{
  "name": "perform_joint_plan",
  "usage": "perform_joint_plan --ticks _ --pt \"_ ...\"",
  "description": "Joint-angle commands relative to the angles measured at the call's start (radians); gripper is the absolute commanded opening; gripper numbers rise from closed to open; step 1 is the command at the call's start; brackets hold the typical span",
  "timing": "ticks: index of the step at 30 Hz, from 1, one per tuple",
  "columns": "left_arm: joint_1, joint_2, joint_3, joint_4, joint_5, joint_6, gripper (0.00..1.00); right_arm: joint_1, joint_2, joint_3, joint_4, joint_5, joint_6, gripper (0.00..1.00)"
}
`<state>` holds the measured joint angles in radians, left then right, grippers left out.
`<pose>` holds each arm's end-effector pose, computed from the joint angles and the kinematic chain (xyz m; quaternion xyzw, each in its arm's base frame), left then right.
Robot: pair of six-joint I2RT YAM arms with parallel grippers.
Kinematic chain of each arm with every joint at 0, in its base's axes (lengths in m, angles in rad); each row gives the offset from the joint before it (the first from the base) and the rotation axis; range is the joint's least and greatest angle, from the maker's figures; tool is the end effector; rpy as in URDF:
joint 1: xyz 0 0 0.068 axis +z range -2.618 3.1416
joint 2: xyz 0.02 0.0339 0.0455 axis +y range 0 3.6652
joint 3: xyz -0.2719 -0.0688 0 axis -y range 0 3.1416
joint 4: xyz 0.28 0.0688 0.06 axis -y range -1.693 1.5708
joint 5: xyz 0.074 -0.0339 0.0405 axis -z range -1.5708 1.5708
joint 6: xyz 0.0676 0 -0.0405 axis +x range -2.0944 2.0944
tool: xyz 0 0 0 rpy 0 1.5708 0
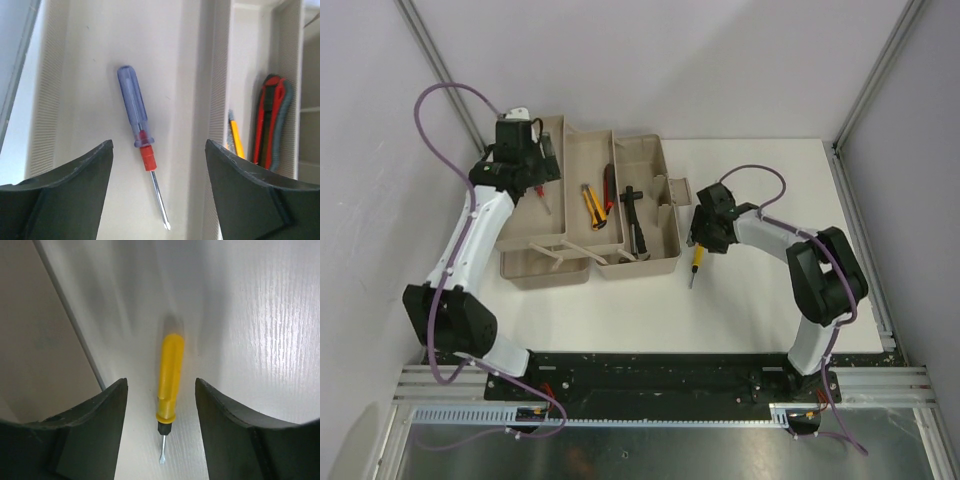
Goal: Pack the tool kit
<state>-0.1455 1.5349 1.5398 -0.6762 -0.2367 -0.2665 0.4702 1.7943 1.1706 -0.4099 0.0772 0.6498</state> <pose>0.3974 -0.0422 0.3597 -0.1053 0.8895 0.0158 0.4443 0.3723 0.1834 0.1423 0.0966 0.9586 0.1093 0.2444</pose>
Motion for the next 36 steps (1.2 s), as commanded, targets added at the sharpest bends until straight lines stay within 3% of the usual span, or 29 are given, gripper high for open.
perform_joint_plan --ticks 1,16,24,31,36 --pt "0.004 -0.113 0.072 0.011 -0.032 -0.026 0.81 0.018 0.047 0.069 -0.03 0.086 -0.006 0.58" --pt "0.004 -0.208 0.059 0.013 0.04 -0.018 0.99 0.053 0.153 0.14 -0.127 0.172 -0.008 0.32" --pt "0.004 -0.212 0.073 0.013 0.19 0.0 0.99 0.049 0.115 0.147 -0.142 0.158 -0.014 0.03" --pt "-0.008 -0.205 0.073 0.03 0.445 0.003 0.99 0.002 -0.034 0.147 -0.141 0.105 -0.047 0.0" --pt "-0.093 -0.21 0.048 0.064 0.56 0.046 0.99 -0.059 -0.202 0.147 -0.105 -0.003 -0.082 0.0"
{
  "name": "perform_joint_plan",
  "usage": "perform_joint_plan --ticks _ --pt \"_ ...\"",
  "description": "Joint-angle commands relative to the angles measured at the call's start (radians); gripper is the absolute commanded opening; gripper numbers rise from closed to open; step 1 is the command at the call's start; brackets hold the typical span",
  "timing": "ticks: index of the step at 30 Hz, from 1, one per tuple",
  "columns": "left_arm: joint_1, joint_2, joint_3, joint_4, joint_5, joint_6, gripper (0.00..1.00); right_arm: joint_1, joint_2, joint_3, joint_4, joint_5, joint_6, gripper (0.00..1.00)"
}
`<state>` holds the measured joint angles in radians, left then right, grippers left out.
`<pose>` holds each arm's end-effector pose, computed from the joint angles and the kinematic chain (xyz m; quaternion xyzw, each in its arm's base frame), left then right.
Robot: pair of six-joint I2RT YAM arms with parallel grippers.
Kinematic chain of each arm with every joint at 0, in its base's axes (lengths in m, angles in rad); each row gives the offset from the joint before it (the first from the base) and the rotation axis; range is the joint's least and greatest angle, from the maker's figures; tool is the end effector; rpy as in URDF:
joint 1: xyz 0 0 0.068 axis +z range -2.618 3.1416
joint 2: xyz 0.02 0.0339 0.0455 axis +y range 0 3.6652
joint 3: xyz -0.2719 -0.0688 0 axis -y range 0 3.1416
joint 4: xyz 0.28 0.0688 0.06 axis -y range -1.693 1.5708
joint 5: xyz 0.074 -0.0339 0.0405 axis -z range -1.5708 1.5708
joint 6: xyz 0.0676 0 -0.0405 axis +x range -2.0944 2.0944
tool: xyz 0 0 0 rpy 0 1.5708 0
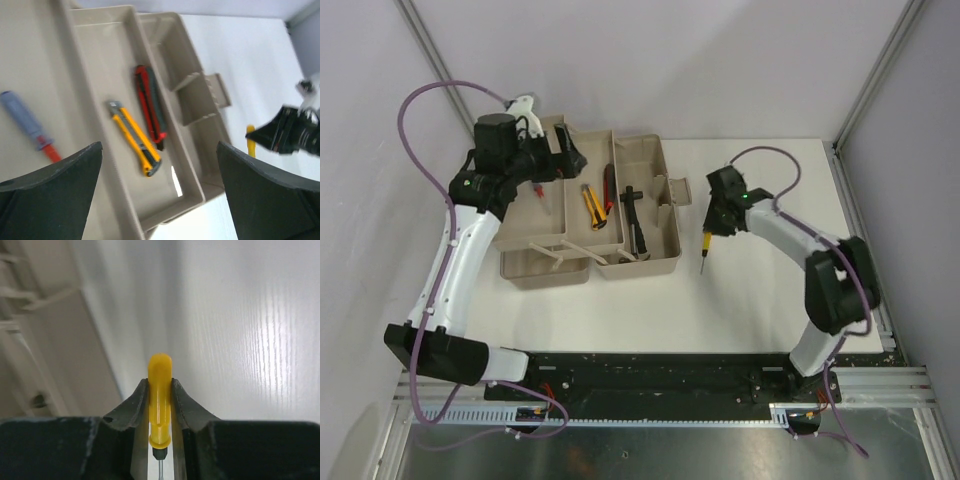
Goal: Pack the tool kit
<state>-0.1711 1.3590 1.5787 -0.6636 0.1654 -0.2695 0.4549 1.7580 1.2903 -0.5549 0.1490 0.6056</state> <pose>0.3431 -0.0706 0.4385 0.0026 0.8437 -0.1845 0.5042 0.3826 0.1760 0.1878 0.0924 0.9558 0.0747 0.2691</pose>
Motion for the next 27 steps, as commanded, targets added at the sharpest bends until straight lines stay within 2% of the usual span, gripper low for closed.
perform_joint_plan --ticks 1,5,11,20,22,27 --pt "-0.09 -0.033 0.004 0.059 0.181 0.056 1.0 -0.056 -0.201 0.029 0.05 -0.091 -0.039 0.0" --pt "-0.172 -0.013 -0.023 0.116 0.269 0.021 0.99 -0.083 -0.331 0.04 0.101 -0.179 -0.037 0.0" --pt "-0.27 0.089 -0.106 0.354 0.446 -0.16 0.99 -0.071 -0.444 0.044 0.229 -0.343 0.003 0.0" --pt "-0.4 0.209 -0.076 0.488 0.517 -0.266 0.99 -0.046 -0.504 0.045 0.376 -0.446 0.054 0.0" --pt "-0.417 0.23 -0.083 0.523 0.512 -0.31 0.97 -0.042 -0.504 0.044 0.389 -0.447 0.057 0.0" --pt "-0.431 0.244 -0.128 0.631 0.495 -0.391 0.82 -0.036 -0.489 0.044 0.408 -0.453 0.067 0.0"
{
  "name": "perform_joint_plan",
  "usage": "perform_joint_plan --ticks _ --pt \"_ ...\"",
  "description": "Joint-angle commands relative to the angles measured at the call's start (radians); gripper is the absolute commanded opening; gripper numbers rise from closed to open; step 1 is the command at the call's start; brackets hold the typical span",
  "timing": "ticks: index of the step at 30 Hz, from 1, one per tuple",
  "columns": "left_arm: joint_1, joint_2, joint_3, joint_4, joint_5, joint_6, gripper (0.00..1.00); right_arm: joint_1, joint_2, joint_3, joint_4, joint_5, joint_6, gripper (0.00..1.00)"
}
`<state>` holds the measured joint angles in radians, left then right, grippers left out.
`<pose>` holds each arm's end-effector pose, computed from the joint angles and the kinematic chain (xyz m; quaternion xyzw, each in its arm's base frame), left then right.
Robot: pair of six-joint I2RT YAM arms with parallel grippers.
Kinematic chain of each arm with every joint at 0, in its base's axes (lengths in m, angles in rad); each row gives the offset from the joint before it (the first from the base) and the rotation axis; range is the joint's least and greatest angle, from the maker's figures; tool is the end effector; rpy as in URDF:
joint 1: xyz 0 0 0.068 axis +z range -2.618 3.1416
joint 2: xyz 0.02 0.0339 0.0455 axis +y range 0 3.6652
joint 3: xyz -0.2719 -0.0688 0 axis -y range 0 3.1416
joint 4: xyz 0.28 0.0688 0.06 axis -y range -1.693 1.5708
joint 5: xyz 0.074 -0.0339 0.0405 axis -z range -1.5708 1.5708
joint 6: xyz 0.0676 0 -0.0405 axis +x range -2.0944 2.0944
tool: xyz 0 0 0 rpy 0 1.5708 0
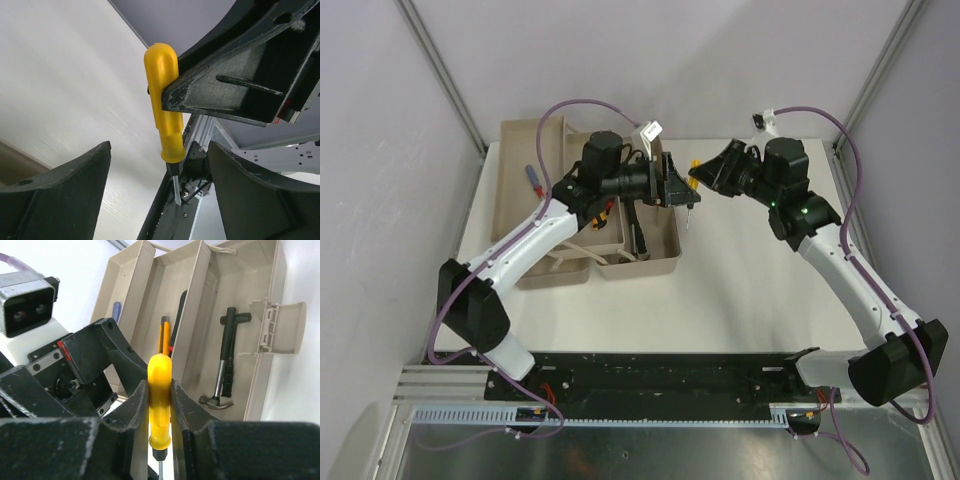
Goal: Pack the tool kit
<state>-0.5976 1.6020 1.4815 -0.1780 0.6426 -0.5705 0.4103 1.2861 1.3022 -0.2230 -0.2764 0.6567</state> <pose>0.3377 -0.2789 0.3735 0.1979 0.7606 -0.5227 0.3302 0.3216 0.1600 0.4104 0.0083 0.7738 0.4096 0.4831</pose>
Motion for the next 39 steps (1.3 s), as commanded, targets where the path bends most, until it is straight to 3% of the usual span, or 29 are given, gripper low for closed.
perform_joint_plan --ticks 1,5,8,11,13,14,16,17,20,29,39 --pt "-0.005 0.0 -0.041 0.176 0.018 -0.103 0.77 0.011 -0.015 0.032 0.08 -0.027 0.019 0.0" --pt "-0.004 0.006 -0.073 0.252 0.036 -0.139 0.61 0.018 -0.008 0.032 0.095 -0.024 0.03 0.0" --pt "-0.005 0.019 -0.077 0.26 0.045 -0.147 0.44 0.019 -0.004 0.032 0.111 -0.031 0.038 0.0" --pt "-0.005 0.02 -0.077 0.262 0.034 -0.144 0.17 0.019 0.0 0.032 0.111 -0.035 0.036 0.0" --pt "-0.004 0.014 -0.076 0.261 0.011 -0.132 0.04 0.018 -0.001 0.032 0.087 -0.012 0.025 0.11" --pt "-0.002 0.008 -0.076 0.257 -0.006 -0.123 0.02 0.02 -0.004 0.032 0.068 0.015 0.012 0.25" --pt "0.01 -0.005 -0.085 0.241 -0.047 -0.112 0.01 0.02 -0.02 0.032 0.021 0.092 -0.018 0.55" --pt "0.022 -0.011 -0.094 0.234 -0.065 -0.11 0.0 0.018 -0.031 0.032 -0.002 0.136 -0.033 0.65" --pt "0.069 -0.039 -0.131 0.172 -0.156 -0.073 0.0 0.004 -0.055 0.032 -0.043 0.228 -0.076 0.8" --pt "0.209 -0.202 -0.178 -0.114 -0.582 0.122 0.0 -0.034 -0.053 -0.019 -0.131 0.29 -0.077 0.82" --pt "0.44 -0.293 -0.18 -0.225 -0.62 0.168 0.0 -0.069 0.018 -0.052 -0.131 0.208 -0.054 0.78"
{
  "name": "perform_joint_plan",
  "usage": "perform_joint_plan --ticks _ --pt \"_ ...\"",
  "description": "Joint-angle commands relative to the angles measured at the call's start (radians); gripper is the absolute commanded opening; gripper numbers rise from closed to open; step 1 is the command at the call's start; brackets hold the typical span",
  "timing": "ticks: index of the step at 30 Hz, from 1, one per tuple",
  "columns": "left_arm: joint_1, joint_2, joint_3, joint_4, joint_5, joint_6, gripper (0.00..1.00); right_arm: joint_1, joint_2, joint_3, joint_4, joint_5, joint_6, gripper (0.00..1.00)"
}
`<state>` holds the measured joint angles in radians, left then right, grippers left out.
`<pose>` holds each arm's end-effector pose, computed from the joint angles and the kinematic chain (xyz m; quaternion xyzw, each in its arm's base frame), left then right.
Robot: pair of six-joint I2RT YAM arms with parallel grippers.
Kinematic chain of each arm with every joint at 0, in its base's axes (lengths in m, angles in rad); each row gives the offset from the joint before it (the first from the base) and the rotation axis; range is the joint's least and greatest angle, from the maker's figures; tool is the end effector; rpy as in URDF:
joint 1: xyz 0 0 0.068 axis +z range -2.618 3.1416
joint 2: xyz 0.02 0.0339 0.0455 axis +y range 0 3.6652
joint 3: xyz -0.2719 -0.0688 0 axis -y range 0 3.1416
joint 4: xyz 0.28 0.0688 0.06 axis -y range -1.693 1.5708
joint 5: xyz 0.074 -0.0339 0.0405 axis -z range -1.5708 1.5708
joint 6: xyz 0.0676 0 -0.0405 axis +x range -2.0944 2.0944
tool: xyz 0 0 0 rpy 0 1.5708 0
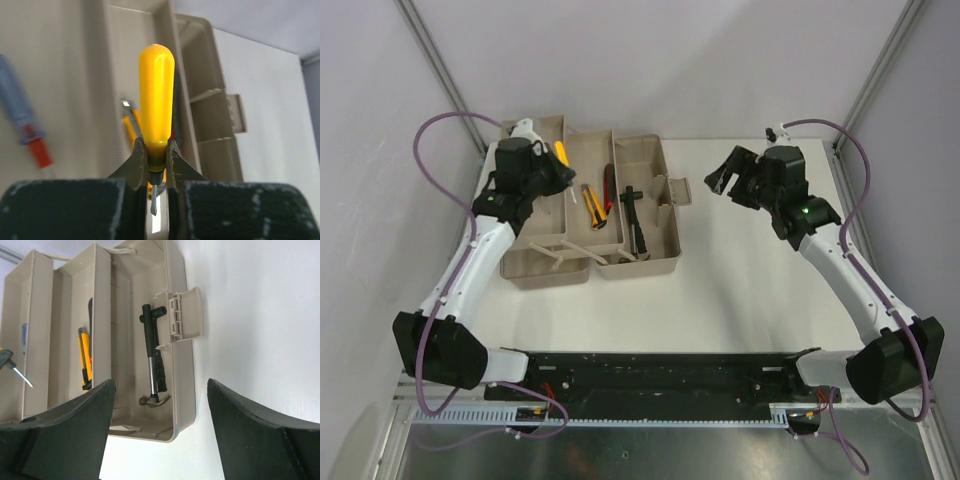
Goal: Pack the tool kit
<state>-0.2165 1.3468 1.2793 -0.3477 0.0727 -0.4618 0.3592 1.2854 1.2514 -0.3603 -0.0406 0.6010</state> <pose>0.3627 -0.0848 0.3625 -0.0827 0.8333 -0.2103 0.5046 0.3323 0.1277 0.3705 0.0891 0.8270 0.2712 0.4843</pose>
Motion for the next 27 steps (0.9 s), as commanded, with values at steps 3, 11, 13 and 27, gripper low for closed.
perform_joint_plan --ticks 3,11,13,27 --pt "0.117 -0.043 0.029 -0.109 -0.065 0.091 0.0 -0.034 0.037 -0.001 0.0 -0.047 0.005 0.77" --pt "0.263 -0.077 0.016 -0.185 -0.108 0.12 0.0 -0.057 0.084 -0.007 -0.008 -0.093 0.001 0.76" --pt "0.274 -0.079 0.021 -0.188 -0.072 0.102 0.0 -0.06 0.095 -0.007 -0.003 -0.102 0.0 0.75" --pt "0.484 -0.02 0.211 -0.214 0.401 0.059 0.0 -0.066 0.131 -0.007 0.008 -0.138 0.008 0.74"
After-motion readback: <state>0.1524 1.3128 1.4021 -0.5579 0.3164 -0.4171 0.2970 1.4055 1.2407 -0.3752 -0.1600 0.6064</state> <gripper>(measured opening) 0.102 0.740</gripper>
